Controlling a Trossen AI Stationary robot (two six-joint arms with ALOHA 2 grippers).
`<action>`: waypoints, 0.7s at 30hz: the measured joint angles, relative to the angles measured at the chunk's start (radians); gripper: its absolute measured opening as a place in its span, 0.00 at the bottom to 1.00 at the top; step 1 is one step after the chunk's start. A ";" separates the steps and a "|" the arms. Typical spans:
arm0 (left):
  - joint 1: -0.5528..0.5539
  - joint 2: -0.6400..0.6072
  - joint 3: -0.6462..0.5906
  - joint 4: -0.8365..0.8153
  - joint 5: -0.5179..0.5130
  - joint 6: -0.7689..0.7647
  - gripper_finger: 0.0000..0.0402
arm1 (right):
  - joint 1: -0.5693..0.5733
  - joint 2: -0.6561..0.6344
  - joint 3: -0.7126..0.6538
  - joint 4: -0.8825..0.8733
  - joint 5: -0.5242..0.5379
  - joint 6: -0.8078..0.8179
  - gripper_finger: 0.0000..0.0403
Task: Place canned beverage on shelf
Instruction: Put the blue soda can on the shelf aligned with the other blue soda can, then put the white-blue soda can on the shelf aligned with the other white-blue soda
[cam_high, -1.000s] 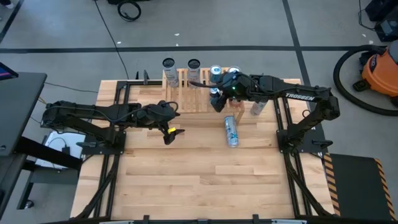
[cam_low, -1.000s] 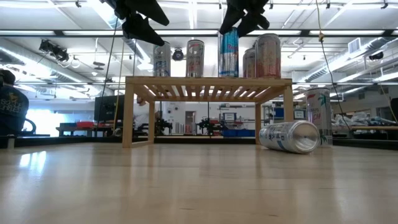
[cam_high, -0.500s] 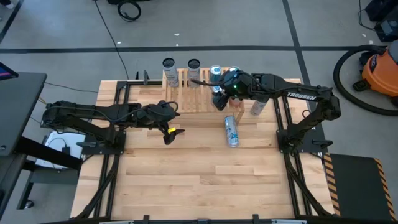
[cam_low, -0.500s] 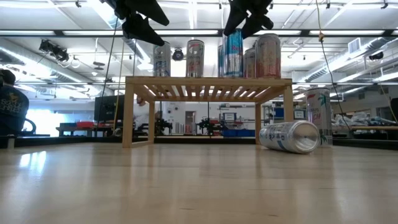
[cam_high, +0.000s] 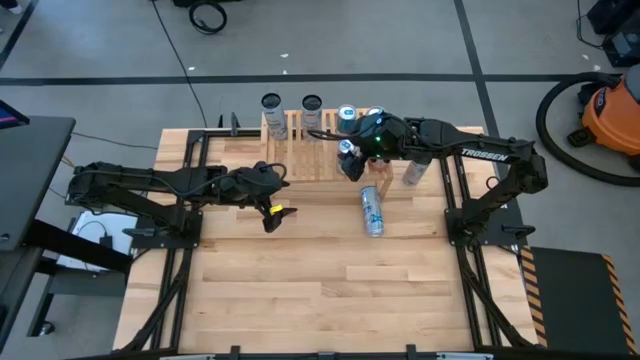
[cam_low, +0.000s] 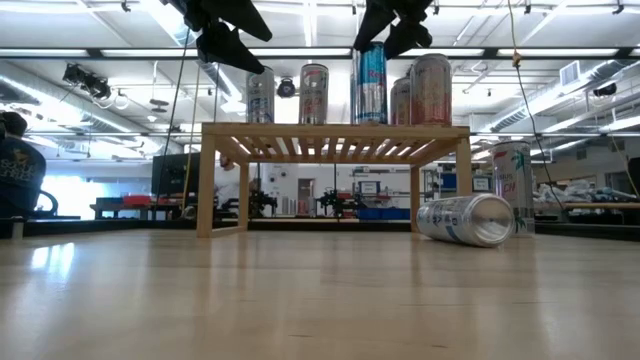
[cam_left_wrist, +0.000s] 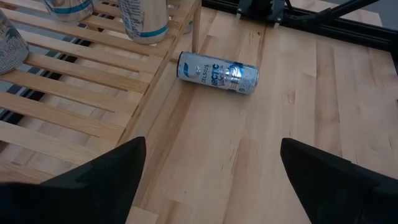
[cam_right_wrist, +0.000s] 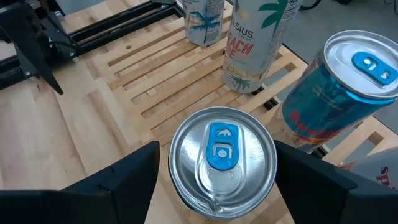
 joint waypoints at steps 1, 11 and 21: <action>0.000 0.000 0.000 0.000 0.000 0.000 0.93 | 0.000 0.000 0.000 0.000 0.000 -0.001 0.77; 0.000 0.000 0.000 0.000 0.000 0.002 0.93 | 0.000 0.000 -0.001 0.043 0.030 -0.001 0.78; 0.000 0.000 0.000 0.000 0.000 0.001 0.93 | 0.000 -0.008 -0.001 0.149 -0.007 -0.057 0.78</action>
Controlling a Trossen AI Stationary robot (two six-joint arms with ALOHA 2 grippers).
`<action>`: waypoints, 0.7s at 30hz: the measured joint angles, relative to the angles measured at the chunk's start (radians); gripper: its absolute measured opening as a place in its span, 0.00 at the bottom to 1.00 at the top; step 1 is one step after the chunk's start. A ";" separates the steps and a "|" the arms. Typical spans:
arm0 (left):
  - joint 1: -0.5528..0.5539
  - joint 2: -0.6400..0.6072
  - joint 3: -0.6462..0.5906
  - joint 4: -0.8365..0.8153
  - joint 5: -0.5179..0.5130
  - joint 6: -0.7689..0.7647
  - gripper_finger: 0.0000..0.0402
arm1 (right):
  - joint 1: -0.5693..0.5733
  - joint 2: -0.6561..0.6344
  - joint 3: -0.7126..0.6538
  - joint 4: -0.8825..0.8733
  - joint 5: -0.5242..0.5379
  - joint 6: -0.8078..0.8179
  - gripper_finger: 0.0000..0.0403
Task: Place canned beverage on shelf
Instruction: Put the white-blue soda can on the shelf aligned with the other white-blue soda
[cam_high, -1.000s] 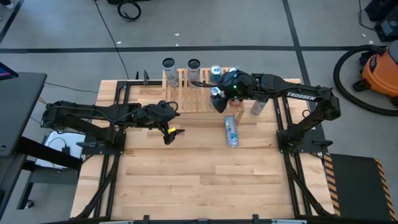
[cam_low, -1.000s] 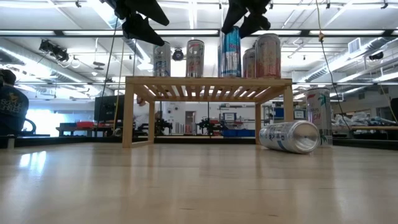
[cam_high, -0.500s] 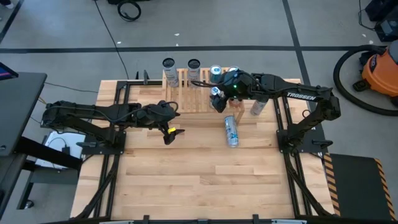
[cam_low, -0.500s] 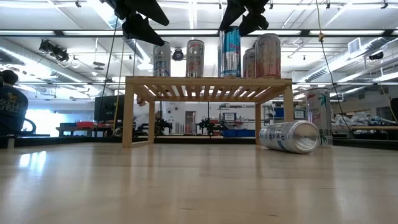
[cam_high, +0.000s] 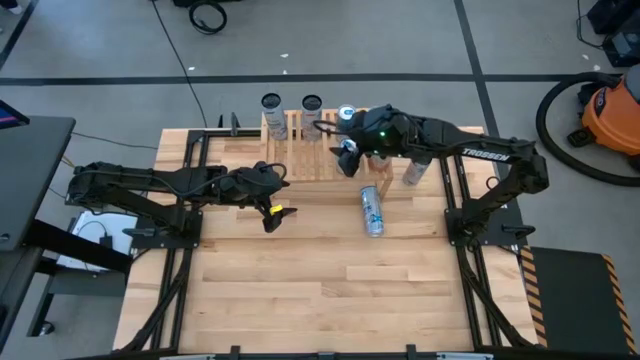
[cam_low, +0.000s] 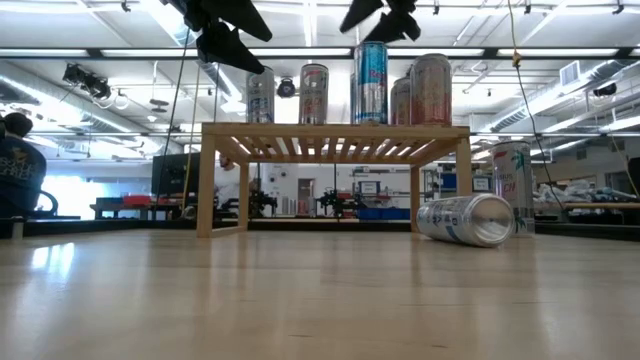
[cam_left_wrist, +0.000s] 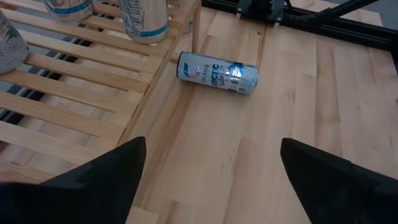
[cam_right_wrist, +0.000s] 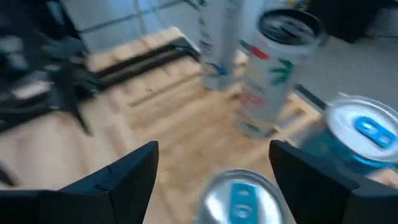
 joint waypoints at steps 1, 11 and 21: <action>0.000 0.000 0.000 0.000 0.000 0.000 0.93 | 0.000 -0.003 0.000 0.011 -0.024 -0.001 0.78; 0.000 0.000 -0.001 -0.002 -0.001 0.002 0.93 | 0.022 -0.029 0.000 -0.036 -0.233 -0.001 0.78; 0.000 0.000 -0.001 -0.023 -0.001 -0.005 0.93 | 0.165 -0.081 0.000 -0.267 -0.189 0.085 0.78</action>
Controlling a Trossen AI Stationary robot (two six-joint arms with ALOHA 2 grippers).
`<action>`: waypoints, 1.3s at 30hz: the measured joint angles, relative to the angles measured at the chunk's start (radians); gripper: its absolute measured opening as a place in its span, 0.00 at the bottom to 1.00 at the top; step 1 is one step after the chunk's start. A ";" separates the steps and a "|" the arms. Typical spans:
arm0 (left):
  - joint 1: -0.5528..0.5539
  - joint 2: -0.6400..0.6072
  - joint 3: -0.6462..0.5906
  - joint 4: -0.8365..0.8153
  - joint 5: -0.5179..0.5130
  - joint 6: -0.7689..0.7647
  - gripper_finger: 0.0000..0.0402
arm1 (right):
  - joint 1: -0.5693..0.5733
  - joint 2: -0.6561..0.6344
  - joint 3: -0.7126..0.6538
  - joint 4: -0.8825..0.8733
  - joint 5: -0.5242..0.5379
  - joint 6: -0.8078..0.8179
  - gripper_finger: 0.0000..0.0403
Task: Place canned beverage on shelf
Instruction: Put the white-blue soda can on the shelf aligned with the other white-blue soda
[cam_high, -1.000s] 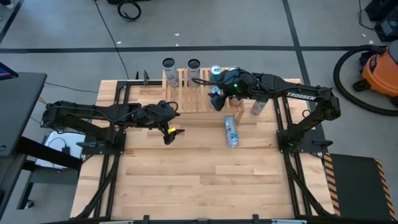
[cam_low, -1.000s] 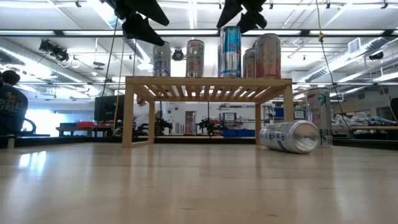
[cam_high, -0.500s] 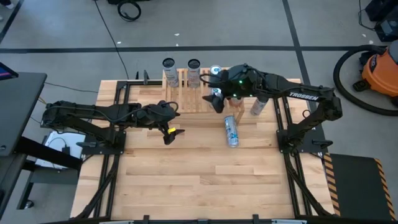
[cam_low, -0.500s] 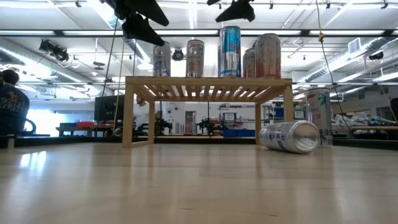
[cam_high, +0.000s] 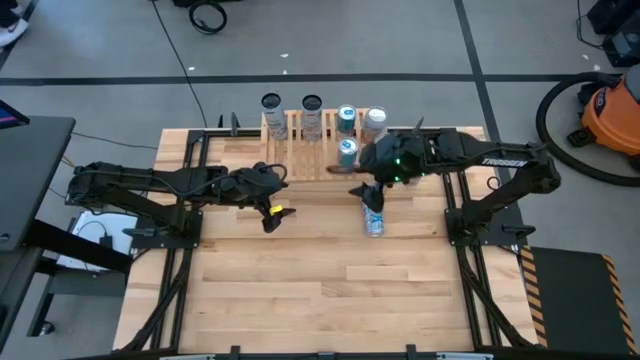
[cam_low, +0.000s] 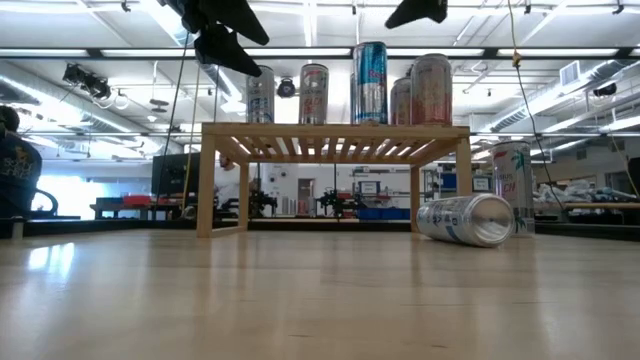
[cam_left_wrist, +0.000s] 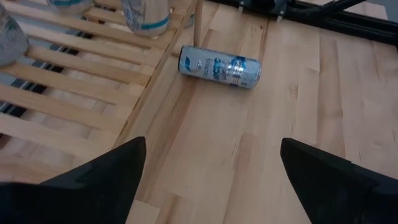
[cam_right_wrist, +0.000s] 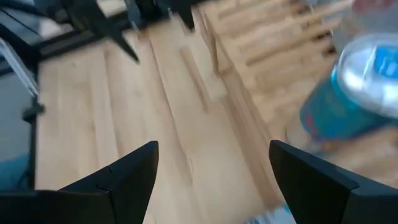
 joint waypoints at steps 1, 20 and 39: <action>0.000 0.000 0.000 -0.006 0.000 -0.011 0.93 | 0.016 0.000 0.000 -0.023 0.019 0.016 0.78; 0.000 -0.001 0.000 -0.067 0.000 -0.033 0.93 | 0.241 0.009 -0.121 -0.151 0.183 0.423 0.78; 0.000 -0.025 0.001 -0.097 0.001 0.024 0.93 | 0.207 0.015 -0.442 -0.041 0.279 0.973 0.78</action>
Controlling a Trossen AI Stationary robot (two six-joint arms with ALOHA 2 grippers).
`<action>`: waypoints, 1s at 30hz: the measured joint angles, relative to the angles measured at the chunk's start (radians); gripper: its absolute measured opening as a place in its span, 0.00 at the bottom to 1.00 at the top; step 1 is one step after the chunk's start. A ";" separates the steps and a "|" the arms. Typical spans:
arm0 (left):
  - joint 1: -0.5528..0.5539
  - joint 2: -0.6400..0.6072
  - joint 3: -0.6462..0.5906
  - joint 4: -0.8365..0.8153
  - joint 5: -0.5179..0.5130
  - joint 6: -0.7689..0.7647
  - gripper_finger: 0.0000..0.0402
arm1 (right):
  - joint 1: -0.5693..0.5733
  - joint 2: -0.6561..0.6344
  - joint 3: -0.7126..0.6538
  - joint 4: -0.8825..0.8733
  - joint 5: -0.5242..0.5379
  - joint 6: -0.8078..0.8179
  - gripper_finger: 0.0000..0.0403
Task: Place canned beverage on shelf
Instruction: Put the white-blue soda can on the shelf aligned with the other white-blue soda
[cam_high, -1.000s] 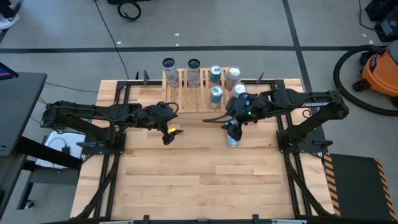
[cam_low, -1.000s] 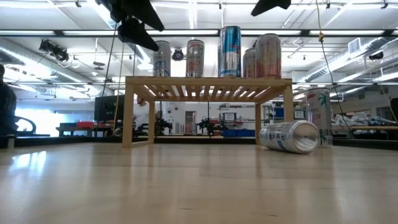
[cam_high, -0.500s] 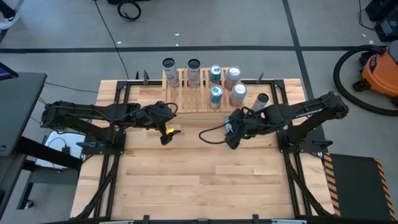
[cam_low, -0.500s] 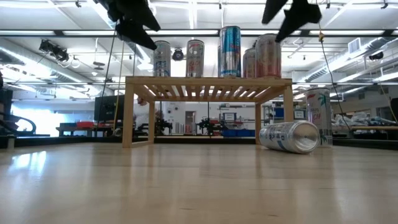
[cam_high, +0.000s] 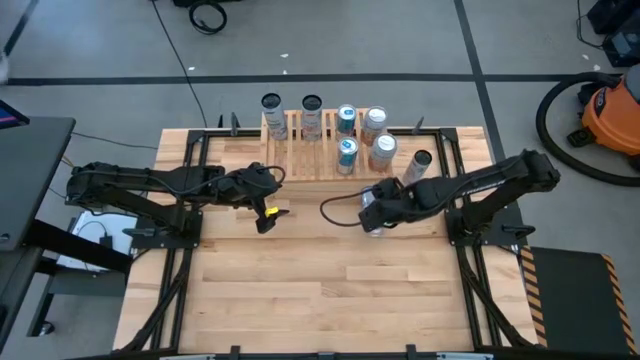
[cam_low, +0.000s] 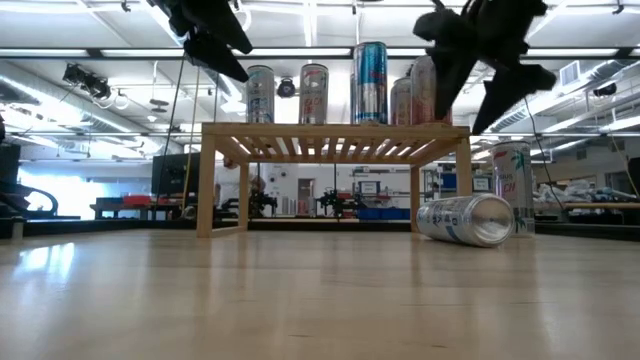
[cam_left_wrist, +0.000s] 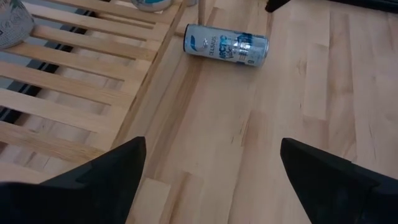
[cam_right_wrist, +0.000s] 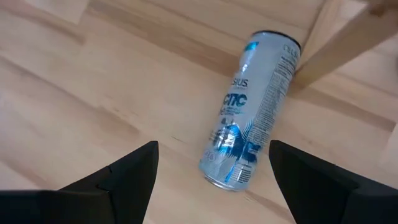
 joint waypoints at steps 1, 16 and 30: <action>0.000 0.000 0.000 0.000 0.000 0.000 0.93 | 0.000 0.000 -0.010 0.004 0.005 0.012 0.78; 0.000 0.000 0.000 0.006 0.000 -0.012 0.93 | -0.017 0.000 -0.192 0.210 0.103 0.085 0.78; 0.000 0.000 0.000 0.037 0.000 -0.012 0.93 | -0.064 0.000 -0.312 0.305 0.052 0.124 0.78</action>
